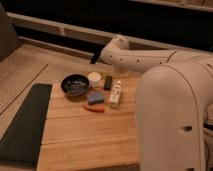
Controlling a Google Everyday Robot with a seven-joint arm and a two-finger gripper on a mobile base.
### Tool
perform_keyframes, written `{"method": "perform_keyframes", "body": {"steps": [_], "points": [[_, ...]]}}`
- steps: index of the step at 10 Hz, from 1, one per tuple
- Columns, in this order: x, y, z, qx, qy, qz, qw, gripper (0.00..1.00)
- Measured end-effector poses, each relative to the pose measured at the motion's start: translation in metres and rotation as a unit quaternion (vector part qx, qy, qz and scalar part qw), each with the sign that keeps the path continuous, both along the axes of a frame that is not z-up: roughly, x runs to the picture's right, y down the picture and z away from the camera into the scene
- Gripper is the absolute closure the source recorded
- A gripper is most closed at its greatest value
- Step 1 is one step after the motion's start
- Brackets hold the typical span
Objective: Push the eraser across the table
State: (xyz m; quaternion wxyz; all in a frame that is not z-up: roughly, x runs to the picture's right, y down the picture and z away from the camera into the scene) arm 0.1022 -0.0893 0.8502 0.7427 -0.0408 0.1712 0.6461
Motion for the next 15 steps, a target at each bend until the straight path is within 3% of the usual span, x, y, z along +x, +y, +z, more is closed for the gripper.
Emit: {"method": "perform_keyframes", "body": {"steps": [3, 9, 11, 12, 15], "points": [[-0.021, -0.002, 0.024, 0.001, -0.074, 0.012, 0.9972, 1.0], [-0.024, 0.001, 0.031, -0.004, -0.083, 0.009, 0.9965, 1.0], [-0.048, 0.003, 0.049, -0.013, -0.103, -0.014, 0.9945, 1.0], [-0.07, 0.004, 0.062, -0.018, -0.122, -0.031, 0.9918, 1.0], [-0.101, 0.007, 0.09, -0.037, -0.151, -0.054, 0.9864, 1.0]]}}
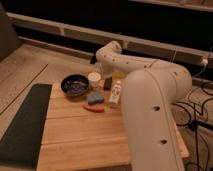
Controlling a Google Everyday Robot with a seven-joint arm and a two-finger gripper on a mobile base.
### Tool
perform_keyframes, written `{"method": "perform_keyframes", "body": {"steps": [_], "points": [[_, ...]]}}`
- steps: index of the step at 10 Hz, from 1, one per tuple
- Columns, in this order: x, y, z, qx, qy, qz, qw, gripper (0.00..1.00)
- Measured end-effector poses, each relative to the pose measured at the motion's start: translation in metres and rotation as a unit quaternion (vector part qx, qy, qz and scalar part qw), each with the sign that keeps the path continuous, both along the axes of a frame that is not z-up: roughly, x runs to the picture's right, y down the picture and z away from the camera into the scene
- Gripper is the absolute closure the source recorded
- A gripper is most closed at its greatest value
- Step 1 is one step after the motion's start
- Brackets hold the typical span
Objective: Push the eraser across the table
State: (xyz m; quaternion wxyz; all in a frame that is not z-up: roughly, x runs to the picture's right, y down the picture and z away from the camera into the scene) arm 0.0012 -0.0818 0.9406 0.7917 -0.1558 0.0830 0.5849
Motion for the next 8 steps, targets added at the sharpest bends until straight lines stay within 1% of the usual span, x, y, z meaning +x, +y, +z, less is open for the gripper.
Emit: {"method": "perform_keyframes", "body": {"steps": [1, 2, 3, 4, 6, 7, 8], "points": [[-0.004, 0.002, 0.009, -0.009, -0.003, -0.004, 0.9999, 1.0], [0.0, 0.006, 0.017, -0.021, 0.001, 0.0, 0.9998, 1.0], [0.005, 0.011, 0.023, -0.031, 0.007, 0.003, 0.9995, 1.0], [0.012, 0.018, 0.031, -0.047, 0.02, 0.005, 0.9987, 1.0], [0.022, 0.028, 0.037, -0.071, 0.04, 0.005, 0.9967, 1.0], [0.027, 0.036, 0.041, -0.088, 0.052, 0.0, 0.9948, 1.0], [0.027, 0.042, 0.043, -0.099, 0.057, -0.003, 0.9935, 1.0]]}}
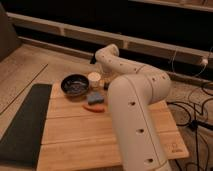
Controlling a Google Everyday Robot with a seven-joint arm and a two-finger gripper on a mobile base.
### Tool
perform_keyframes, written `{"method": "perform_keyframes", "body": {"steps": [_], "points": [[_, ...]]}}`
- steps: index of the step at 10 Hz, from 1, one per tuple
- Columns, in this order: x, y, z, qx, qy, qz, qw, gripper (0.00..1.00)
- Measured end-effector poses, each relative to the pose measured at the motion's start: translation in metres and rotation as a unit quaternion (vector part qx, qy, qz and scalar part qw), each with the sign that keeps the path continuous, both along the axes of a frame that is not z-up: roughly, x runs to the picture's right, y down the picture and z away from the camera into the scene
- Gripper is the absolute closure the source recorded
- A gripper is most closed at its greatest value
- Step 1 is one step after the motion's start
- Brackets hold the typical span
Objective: Push the eraser across the table
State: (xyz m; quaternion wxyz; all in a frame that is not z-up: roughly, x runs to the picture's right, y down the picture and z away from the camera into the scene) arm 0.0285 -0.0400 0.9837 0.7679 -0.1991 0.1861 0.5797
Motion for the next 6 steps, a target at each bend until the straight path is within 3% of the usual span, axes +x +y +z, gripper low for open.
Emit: {"method": "perform_keyframes", "body": {"steps": [6], "points": [[-0.011, 0.023, 0.024, -0.068, 0.019, -0.029, 0.9971, 1.0]]}}
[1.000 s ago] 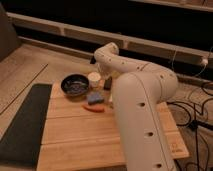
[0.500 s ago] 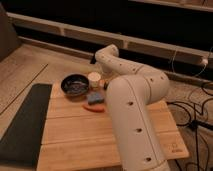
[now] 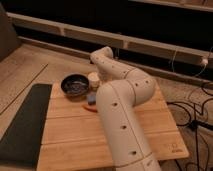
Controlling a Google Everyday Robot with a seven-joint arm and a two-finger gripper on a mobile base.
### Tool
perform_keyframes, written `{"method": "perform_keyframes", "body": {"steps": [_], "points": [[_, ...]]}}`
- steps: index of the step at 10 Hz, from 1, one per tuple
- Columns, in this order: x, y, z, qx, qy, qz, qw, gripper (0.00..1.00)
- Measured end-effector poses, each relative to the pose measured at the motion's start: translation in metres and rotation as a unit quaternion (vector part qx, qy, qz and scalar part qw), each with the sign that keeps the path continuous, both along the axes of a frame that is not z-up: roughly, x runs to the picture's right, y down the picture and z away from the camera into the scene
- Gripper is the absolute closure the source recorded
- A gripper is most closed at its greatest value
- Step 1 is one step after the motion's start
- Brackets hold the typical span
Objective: Push the eraser across the table
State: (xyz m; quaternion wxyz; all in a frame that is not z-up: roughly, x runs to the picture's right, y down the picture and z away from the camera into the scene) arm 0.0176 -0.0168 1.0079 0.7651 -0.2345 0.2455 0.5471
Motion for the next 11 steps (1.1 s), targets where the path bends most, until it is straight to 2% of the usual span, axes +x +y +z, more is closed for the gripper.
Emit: {"method": "perform_keyframes", "body": {"steps": [2, 3, 4, 6, 7, 8, 9, 10, 11], "points": [[0.008, 0.007, 0.008, -0.025, 0.018, -0.01, 0.9995, 1.0], [0.01, 0.007, 0.011, -0.029, 0.024, -0.017, 0.9992, 1.0], [0.013, 0.003, 0.018, -0.023, 0.028, -0.028, 0.999, 1.0], [0.013, -0.028, 0.039, 0.031, 0.018, -0.063, 0.9974, 1.0], [0.007, -0.05, 0.046, 0.067, 0.002, -0.075, 0.9949, 1.0], [-0.004, -0.086, 0.05, 0.122, -0.024, -0.084, 0.9887, 1.0], [-0.012, -0.12, 0.048, 0.173, -0.051, -0.083, 0.9802, 1.0], [-0.021, -0.149, 0.042, 0.21, -0.075, -0.079, 0.9717, 0.97], [-0.037, -0.174, 0.03, 0.238, -0.103, -0.075, 0.9629, 0.87]]}}
